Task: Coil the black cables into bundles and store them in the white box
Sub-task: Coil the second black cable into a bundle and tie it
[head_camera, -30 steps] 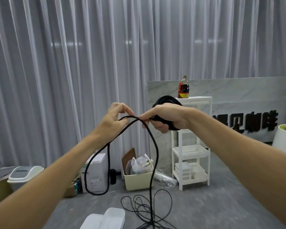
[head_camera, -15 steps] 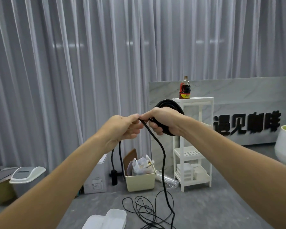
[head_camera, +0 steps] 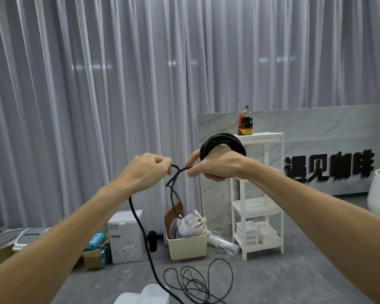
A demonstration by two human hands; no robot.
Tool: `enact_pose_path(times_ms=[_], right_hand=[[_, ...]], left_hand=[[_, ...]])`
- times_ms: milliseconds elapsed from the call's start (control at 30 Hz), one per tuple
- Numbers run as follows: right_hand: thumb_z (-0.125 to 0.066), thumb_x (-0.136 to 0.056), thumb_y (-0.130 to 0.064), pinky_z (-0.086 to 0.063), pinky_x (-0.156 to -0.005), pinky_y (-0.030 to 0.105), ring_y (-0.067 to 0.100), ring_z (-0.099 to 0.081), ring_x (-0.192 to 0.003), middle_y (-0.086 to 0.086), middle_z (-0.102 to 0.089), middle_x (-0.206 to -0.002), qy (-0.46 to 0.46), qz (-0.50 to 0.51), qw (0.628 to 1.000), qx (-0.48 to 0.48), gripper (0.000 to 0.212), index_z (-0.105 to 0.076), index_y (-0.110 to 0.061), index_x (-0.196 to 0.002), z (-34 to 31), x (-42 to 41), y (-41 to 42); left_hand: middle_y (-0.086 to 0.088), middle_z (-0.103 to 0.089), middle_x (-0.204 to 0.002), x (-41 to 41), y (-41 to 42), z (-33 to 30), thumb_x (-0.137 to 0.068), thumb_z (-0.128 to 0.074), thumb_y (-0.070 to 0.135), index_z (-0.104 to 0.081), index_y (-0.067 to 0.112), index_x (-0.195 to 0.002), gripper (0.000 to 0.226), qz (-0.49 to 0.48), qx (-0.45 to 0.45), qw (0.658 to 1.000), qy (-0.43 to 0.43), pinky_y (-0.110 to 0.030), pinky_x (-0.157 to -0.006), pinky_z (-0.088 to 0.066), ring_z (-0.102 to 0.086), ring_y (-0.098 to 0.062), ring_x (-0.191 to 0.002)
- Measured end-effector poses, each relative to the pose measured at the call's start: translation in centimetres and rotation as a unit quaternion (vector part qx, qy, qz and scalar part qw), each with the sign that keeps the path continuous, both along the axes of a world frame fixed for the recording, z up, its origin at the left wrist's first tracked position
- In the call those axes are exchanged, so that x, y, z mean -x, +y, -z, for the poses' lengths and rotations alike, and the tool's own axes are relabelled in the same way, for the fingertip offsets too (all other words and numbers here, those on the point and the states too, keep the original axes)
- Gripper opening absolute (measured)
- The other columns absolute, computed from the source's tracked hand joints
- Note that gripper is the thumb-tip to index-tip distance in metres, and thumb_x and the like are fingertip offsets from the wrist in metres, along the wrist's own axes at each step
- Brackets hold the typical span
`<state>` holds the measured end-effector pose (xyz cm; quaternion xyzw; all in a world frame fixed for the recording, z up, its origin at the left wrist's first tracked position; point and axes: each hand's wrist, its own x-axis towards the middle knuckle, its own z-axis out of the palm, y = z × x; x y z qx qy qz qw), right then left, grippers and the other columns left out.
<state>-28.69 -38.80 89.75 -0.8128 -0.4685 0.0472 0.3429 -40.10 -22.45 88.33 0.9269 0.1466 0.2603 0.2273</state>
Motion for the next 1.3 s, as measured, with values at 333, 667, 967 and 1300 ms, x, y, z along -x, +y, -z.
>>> enact_pose_path(times_ms=[333, 667, 967, 1300], right_hand=[[-0.070, -0.080, -0.043, -0.041, -0.061, 0.027, 0.014, -0.041, -0.047, 0.000, -0.046, -0.049, -0.038, -0.030, 0.997, 0.060, 0.044, -0.053, -0.014, -0.051, 0.3, 1.6, 0.3], [-0.072, -0.085, -0.028, -0.033, -0.047, 0.023, 0.015, -0.036, -0.045, 0.001, -0.041, -0.050, 0.178, -0.069, 0.980, -0.051, 0.022, -0.071, -0.012, -0.070, 0.6, -0.1, -0.1], [-0.075, -0.083, -0.024, -0.033, -0.045, 0.022, 0.015, -0.034, -0.044, 0.001, -0.040, -0.050, 0.191, -0.107, 0.976, 0.013, 0.020, -0.066, -0.012, -0.070, -0.3, 0.1, 0.1], [-0.078, -0.081, -0.016, -0.029, -0.046, 0.025, 0.012, -0.035, -0.043, -0.002, -0.045, -0.052, 0.184, -0.065, 0.980, 0.025, 0.065, -0.042, -0.019, -0.135, -0.5, 0.3, 0.2]], left_hand=[[0.001, -0.058, -0.100, -0.8, -0.3, -2.1, -0.089, -0.046, 0.036, -0.063, 0.024, -0.083, 0.021, 0.190, 0.005, 0.981, -0.032, -0.025, -0.087, -0.037, -0.050, -0.005, -0.101], [0.009, -0.053, -0.068, -0.5, -0.1, 4.1, -0.087, -0.063, 0.018, -0.061, 0.023, -0.090, 0.006, 0.144, -0.146, 0.940, -0.272, -0.013, -0.062, -0.043, -0.053, -0.008, -0.066], [0.009, -0.052, -0.086, -1.4, 0.1, 3.7, -0.085, -0.058, -0.003, -0.060, 0.021, -0.079, 0.024, 0.182, -0.238, 0.928, -0.222, -0.010, -0.072, -0.038, -0.049, 0.001, -0.080], [-0.006, -0.070, -0.101, -1.6, 0.4, 1.5, -0.073, -0.044, 0.004, -0.068, 0.022, -0.107, 0.045, 0.234, 0.032, 0.971, 0.021, -0.025, -0.068, -0.052, -0.063, -0.017, -0.087]])
